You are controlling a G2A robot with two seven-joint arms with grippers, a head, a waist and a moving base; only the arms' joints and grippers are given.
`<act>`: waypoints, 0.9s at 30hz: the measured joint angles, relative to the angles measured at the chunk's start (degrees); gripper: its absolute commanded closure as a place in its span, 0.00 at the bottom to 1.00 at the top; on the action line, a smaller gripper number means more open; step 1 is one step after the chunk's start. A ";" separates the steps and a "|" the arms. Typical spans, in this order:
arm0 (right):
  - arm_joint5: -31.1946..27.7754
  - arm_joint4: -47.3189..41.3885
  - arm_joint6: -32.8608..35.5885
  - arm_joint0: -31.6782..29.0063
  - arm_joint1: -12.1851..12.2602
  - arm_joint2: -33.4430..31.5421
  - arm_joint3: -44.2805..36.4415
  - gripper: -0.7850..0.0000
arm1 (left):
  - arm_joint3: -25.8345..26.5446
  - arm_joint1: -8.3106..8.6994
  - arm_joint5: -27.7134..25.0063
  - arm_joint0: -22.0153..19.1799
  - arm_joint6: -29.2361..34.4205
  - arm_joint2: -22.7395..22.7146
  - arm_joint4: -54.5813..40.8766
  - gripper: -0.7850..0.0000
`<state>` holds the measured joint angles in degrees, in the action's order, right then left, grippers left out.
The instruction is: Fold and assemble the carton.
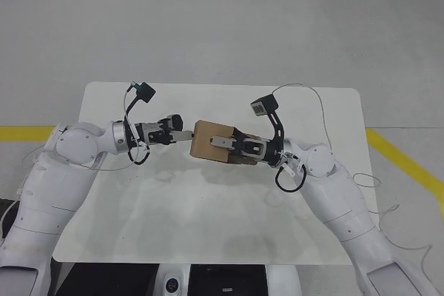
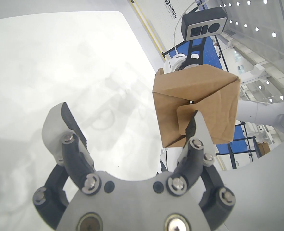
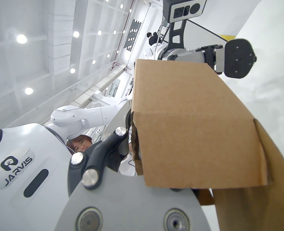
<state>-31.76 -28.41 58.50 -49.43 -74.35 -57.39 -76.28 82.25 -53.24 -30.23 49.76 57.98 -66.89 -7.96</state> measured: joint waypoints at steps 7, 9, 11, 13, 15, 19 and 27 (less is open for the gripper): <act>-0.49 -0.98 0.83 0.21 -0.13 0.13 0.07 1.00 | -0.84 -0.34 -1.84 -0.54 1.18 1.42 -1.73 0.00; -0.57 -1.10 0.97 0.24 -0.15 0.14 0.11 1.00 | -1.14 -0.43 -1.98 -0.76 1.32 1.77 -1.90 0.00; -0.66 -1.15 1.12 0.26 -0.17 0.16 0.14 1.00 | -1.46 -0.54 -2.02 -1.05 1.42 2.15 -2.11 0.00; -0.67 -1.23 1.23 0.28 -0.21 0.23 0.14 1.00 | -1.70 -0.65 -2.00 -1.33 1.50 2.48 -2.35 0.00; -0.67 -1.32 1.36 0.31 -0.24 0.32 0.11 1.00 | -1.83 -0.72 -1.96 -1.55 1.56 2.73 -2.51 0.00; -0.80 -1.43 1.55 0.44 -0.33 0.48 0.22 1.00 | -1.95 -0.88 -1.93 -1.93 1.65 3.23 -2.62 0.00; -0.88 -1.49 1.66 0.53 -0.43 0.53 0.40 1.00 | -1.91 -1.01 -2.07 -2.23 1.78 3.55 -2.89 0.00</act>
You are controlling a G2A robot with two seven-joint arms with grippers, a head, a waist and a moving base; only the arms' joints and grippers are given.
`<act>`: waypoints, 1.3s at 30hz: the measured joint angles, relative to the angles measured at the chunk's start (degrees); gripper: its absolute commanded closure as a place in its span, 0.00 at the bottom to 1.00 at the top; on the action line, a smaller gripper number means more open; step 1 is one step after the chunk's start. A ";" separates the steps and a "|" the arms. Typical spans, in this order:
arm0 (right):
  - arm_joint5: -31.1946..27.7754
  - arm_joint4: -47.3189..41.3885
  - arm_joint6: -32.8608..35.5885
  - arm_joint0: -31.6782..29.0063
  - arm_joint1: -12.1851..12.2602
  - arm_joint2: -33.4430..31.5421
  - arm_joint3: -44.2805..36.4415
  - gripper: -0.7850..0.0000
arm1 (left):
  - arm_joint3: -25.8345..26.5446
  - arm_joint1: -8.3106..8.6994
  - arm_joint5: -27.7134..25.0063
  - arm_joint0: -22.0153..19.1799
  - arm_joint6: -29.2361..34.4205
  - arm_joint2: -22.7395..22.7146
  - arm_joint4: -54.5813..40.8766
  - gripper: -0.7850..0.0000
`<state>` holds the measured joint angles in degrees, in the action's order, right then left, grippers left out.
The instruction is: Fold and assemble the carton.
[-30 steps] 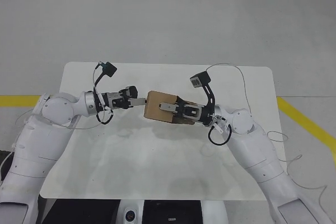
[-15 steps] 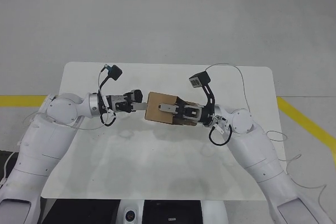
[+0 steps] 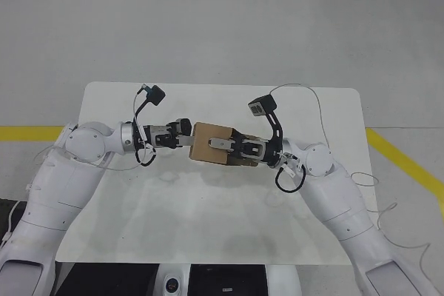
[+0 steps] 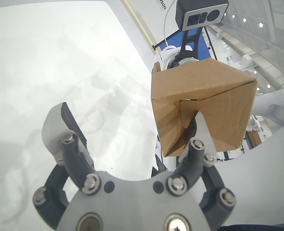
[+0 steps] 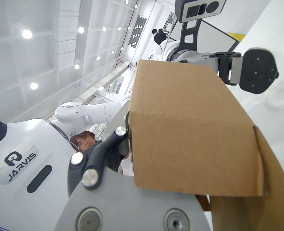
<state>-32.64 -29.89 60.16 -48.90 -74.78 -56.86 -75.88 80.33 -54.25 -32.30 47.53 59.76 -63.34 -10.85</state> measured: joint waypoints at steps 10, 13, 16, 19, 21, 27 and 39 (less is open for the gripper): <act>-0.02 0.15 -0.12 0.00 -0.09 -0.02 0.06 1.00 | 0.73 -0.03 -0.14 0.10 -0.10 0.09 0.48 0.00; -0.01 0.17 -0.12 -0.03 -0.11 -0.04 0.06 1.00 | 0.95 -0.04 -0.18 0.17 -0.10 0.12 0.57 0.00; 0.14 0.21 -0.11 -0.05 -0.13 -0.05 0.09 1.00 | 1.07 -0.04 -0.18 0.23 -0.06 0.11 0.73 0.00; 0.47 1.18 -0.25 0.02 -0.06 -0.24 0.44 1.00 | 0.93 0.04 0.00 0.24 -0.43 -0.22 1.72 0.00; 1.08 2.41 -0.56 0.07 0.06 -0.50 0.78 1.00 | 0.60 0.16 0.30 0.29 -1.09 -0.71 2.88 0.00; 3.92 6.39 -1.88 -0.33 0.58 -1.66 1.26 1.00 | -0.01 0.60 0.71 0.65 -3.34 -2.79 5.71 0.00; 11.05 9.70 -1.06 2.14 0.27 0.63 8.53 1.00 | 4.34 1.75 -4.47 4.01 -10.03 -7.16 17.78 0.00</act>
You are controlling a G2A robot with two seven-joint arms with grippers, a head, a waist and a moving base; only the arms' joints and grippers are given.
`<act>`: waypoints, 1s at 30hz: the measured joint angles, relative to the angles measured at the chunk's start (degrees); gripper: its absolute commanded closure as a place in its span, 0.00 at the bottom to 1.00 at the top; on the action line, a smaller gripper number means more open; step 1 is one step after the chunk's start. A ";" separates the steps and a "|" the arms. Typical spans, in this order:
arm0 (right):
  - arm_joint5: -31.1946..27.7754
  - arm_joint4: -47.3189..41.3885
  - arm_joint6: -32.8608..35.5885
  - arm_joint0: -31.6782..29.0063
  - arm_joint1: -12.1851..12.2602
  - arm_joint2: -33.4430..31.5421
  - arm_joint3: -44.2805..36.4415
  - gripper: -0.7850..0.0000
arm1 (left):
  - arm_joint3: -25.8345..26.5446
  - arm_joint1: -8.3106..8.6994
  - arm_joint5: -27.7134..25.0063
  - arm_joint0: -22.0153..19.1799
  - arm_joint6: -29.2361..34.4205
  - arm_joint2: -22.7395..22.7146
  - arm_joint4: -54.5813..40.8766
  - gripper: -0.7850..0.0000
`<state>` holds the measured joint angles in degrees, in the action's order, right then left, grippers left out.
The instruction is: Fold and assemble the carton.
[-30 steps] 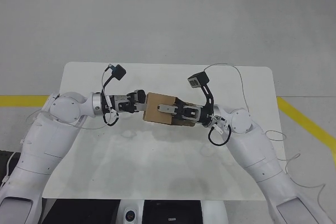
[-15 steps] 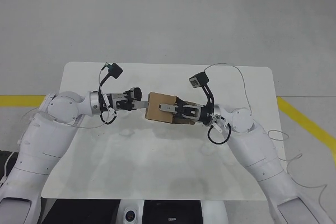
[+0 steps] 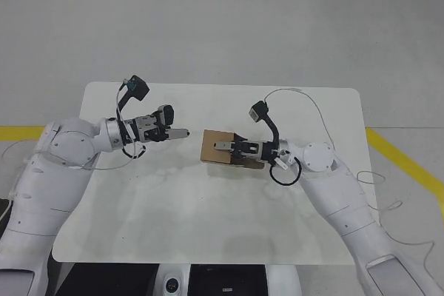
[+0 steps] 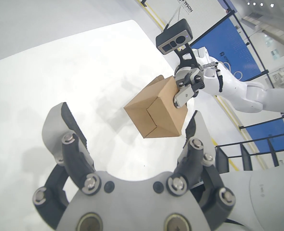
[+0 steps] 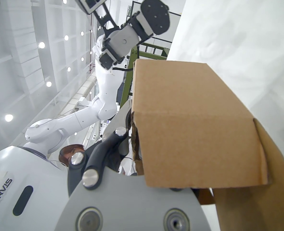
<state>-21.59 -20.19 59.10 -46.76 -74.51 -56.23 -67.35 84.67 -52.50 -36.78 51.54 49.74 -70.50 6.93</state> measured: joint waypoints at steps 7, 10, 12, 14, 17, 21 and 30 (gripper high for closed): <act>0.83 1.08 1.59 4.01 -1.59 4.53 7.08 1.00 | 3.05 0.72 -3.99 3.86 -6.18 -3.12 9.18 0.00; 1.19 1.66 2.21 5.71 -2.45 6.73 9.52 1.00 | 4.58 1.03 -6.53 5.55 -8.90 -4.45 14.71 0.00; 1.19 1.78 2.31 6.67 -2.98 7.82 11.11 0.98 | 5.27 1.17 -7.58 6.42 -11.02 -5.29 18.66 0.00; 1.23 1.87 1.89 7.53 -3.58 8.93 12.94 0.96 | 5.85 1.25 -7.95 7.39 -14.20 -6.18 23.42 0.00; 1.64 2.14 0.98 8.41 -4.30 10.11 15.32 0.80 | 6.42 1.32 -9.48 8.30 -18.24 -6.85 29.73 0.00; 1.43 2.28 0.40 9.14 -4.92 10.82 17.28 0.00 | 6.82 1.44 -13.18 9.24 -22.83 -7.21 36.86 0.00; -0.66 0.77 0.61 7.56 -4.06 7.68 16.42 0.00 | 6.19 1.35 -18.69 10.61 -31.97 -6.74 45.30 0.00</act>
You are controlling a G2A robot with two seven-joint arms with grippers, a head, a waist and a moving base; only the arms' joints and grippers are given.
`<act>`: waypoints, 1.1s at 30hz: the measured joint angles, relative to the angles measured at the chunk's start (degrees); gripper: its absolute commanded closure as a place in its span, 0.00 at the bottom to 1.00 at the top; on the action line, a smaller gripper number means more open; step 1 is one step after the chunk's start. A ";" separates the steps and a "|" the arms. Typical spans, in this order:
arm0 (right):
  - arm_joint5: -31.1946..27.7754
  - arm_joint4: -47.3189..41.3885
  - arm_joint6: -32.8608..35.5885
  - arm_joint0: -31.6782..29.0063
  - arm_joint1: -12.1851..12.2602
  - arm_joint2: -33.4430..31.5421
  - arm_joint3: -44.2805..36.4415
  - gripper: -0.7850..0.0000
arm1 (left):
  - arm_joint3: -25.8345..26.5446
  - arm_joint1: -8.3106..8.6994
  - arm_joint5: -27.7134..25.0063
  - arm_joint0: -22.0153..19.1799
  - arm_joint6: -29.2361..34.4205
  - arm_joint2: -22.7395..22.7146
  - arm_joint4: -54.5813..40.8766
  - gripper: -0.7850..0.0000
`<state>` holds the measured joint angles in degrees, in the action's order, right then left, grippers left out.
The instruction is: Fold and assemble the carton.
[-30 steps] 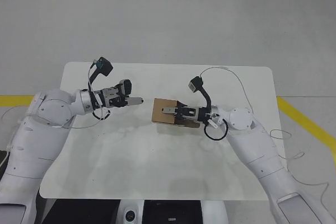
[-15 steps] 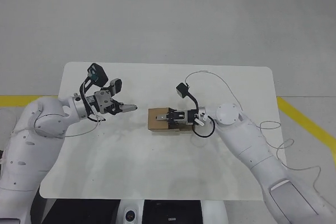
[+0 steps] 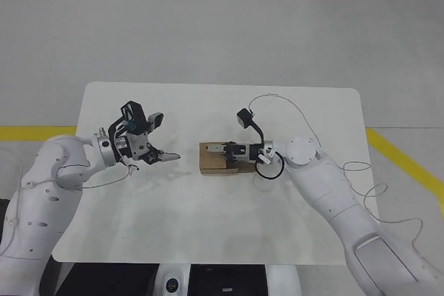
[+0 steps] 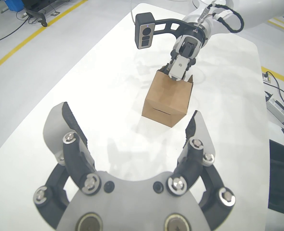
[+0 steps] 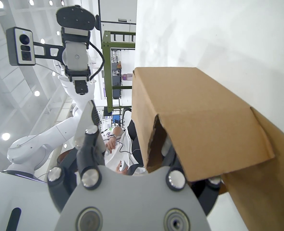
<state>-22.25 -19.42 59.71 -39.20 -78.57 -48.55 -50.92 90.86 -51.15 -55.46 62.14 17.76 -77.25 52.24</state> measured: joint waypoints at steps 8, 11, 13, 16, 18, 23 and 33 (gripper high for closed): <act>1.03 1.81 1.83 -4.85 2.84 -5.85 -8.65 0.00 | 2.51 -0.84 2.14 2.01 -13.32 3.16 14.75 0.00; 2.04 3.60 1.54 -6.83 3.93 -8.21 -12.08 0.00 | 2.67 -1.16 3.52 2.17 -18.50 5.06 21.37 0.00; 2.87 4.75 1.73 -8.21 4.70 -9.93 -14.55 0.00 | 2.28 -1.36 4.40 1.98 -21.70 6.52 25.54 0.00; 3.77 6.38 1.97 -10.15 5.77 -12.53 -18.19 0.00 | 1.47 -1.66 5.49 1.28 -25.57 8.65 30.74 0.00; 4.22 7.17 2.10 -11.32 6.38 -14.16 -20.43 0.00 | 0.79 -1.86 6.13 0.81 -27.46 9.90 33.02 0.00; 5.37 9.29 2.61 -14.65 7.96 -18.61 -27.04 0.12 | -1.52 -2.63 7.63 -0.95 -29.90 13.18 35.34 0.00; 5.69 11.73 3.37 -19.55 9.70 -22.87 -35.24 1.00 | -7.54 -4.43 6.85 -5.00 -26.50 18.04 30.80 0.00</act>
<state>-16.56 -7.69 63.08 -58.76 -68.87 -71.42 -86.16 83.32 -55.58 -48.62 57.15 -8.74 -59.21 83.03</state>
